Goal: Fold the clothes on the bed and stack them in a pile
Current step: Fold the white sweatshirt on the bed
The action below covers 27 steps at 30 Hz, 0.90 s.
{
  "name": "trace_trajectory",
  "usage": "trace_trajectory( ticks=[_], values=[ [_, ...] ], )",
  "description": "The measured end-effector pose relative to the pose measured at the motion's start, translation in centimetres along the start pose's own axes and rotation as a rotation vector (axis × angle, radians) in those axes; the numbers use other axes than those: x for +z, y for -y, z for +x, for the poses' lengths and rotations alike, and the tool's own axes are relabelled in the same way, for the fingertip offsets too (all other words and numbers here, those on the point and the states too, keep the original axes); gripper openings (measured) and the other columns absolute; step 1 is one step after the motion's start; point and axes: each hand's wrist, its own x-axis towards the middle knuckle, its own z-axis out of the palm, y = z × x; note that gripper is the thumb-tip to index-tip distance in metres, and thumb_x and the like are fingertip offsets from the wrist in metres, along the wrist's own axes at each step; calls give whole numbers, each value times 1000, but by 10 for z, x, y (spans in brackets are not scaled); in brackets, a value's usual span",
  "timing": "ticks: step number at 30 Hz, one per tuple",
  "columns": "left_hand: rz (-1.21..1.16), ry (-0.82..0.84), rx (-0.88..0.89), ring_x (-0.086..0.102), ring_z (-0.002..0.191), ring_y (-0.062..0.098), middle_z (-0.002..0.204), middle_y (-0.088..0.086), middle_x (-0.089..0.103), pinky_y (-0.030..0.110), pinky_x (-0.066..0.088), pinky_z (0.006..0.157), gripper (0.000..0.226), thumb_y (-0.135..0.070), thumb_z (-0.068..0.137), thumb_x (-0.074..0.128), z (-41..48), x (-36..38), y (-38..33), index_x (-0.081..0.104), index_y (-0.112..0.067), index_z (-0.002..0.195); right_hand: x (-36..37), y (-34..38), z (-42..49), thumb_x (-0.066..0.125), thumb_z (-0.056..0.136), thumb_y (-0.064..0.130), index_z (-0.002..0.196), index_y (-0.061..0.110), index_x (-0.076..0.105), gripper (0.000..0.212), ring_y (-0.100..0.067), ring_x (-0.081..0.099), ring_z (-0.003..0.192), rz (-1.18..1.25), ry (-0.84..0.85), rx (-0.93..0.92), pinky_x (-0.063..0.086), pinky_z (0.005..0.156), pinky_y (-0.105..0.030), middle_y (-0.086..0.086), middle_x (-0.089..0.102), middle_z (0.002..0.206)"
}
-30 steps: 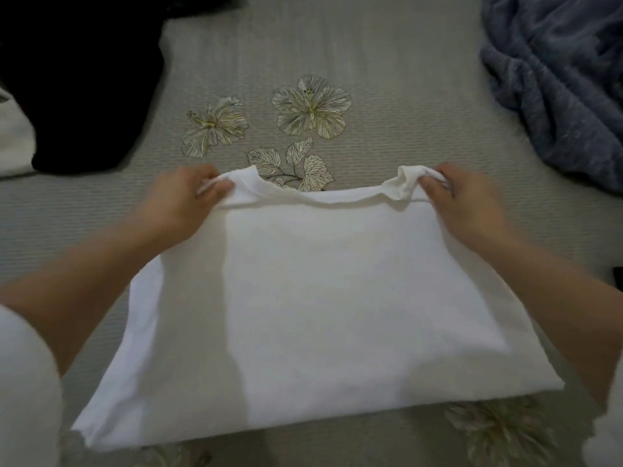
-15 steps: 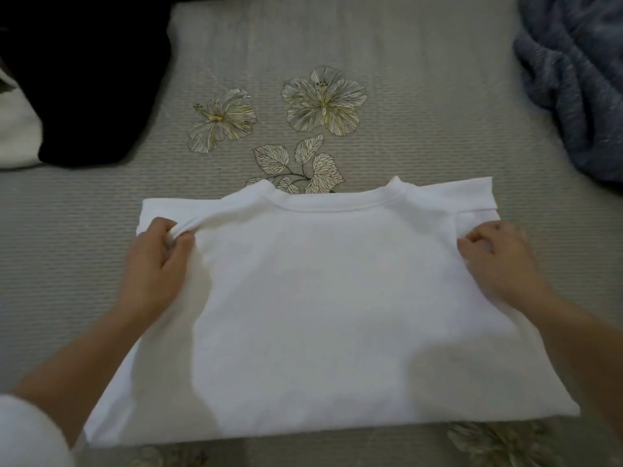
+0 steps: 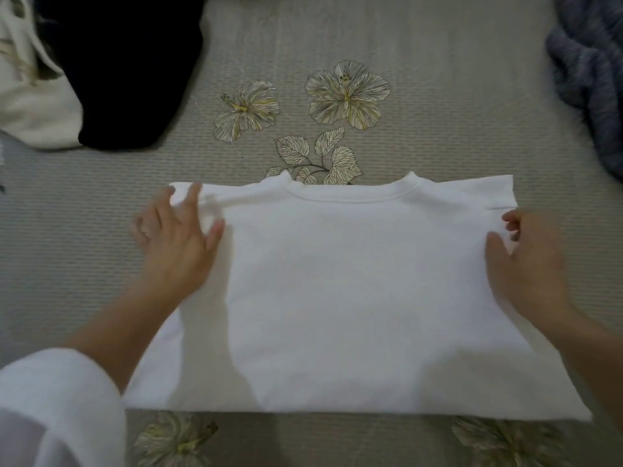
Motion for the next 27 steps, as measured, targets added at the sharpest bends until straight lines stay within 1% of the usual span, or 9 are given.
trace_trajectory(
  ticks=[3,5,7,9,15,18,21,24,27],
  values=[
    [28,85,255,3,147,29,159,14,10,53,3,112,62,-54,95,25,-45,19,-37,23,-26,150,11,15,-30,41,88,37,134,11,46,53,-29,36,128,-165,123,-258,23,105,-47,-16,45,139],
    [37,168,375,-7,147,25,161,8,-2,50,-3,114,61,-55,95,16,-78,34,-54,15,-33,151,21,14,-47,23,92,47,151,28,24,61,-20,10,146,-327,327,-376,5,114,-41,-7,19,159],
    [6,248,273,-23,144,21,158,1,-21,47,-10,115,59,-58,94,8,-100,48,-56,0,-41,150,29,-2,-54,5,93,57,147,45,-4,56,-13,-14,147,-408,423,-296,-8,116,-39,3,-7,161],
    [-25,279,140,-32,140,19,154,-1,-30,48,-13,115,56,-58,96,7,-110,55,-54,-9,-44,148,31,-19,-55,2,93,63,143,51,-13,53,-13,-19,145,-389,413,-92,-10,117,-43,6,-14,161],
    [-58,311,113,-37,137,15,155,5,-31,43,-18,113,62,-57,92,0,-124,56,-70,-19,-38,147,9,-39,-61,21,94,59,150,44,0,62,-20,-5,148,-343,393,54,2,115,-53,3,-4,162],
    [-72,343,208,-33,139,18,153,5,-31,39,-18,114,63,-56,90,-4,-155,58,-92,-18,-33,147,-10,-59,-77,41,89,63,151,37,9,74,-27,9,145,-169,366,271,11,115,-53,0,3,160],
    [-97,378,223,-38,137,19,149,4,-39,37,-24,111,63,-58,91,-8,-181,67,-123,-31,-29,141,-22,-77,-93,62,80,57,148,21,24,86,-33,29,135,-23,282,418,28,111,-53,-8,21,150],
    [-117,403,225,-40,135,23,146,7,-43,40,-27,109,67,-57,95,3,-193,75,-152,-35,-24,138,-30,-86,-98,73,75,50,143,14,34,85,-29,48,117,129,266,527,43,97,-41,-12,40,139],
    [-106,422,212,-43,132,27,144,11,-45,42,-29,106,73,-58,96,12,-197,77,-164,-35,-21,138,-36,-86,-96,76,76,45,141,16,37,81,-20,54,93,215,305,581,43,77,-32,-11,55,126]
  ],
)
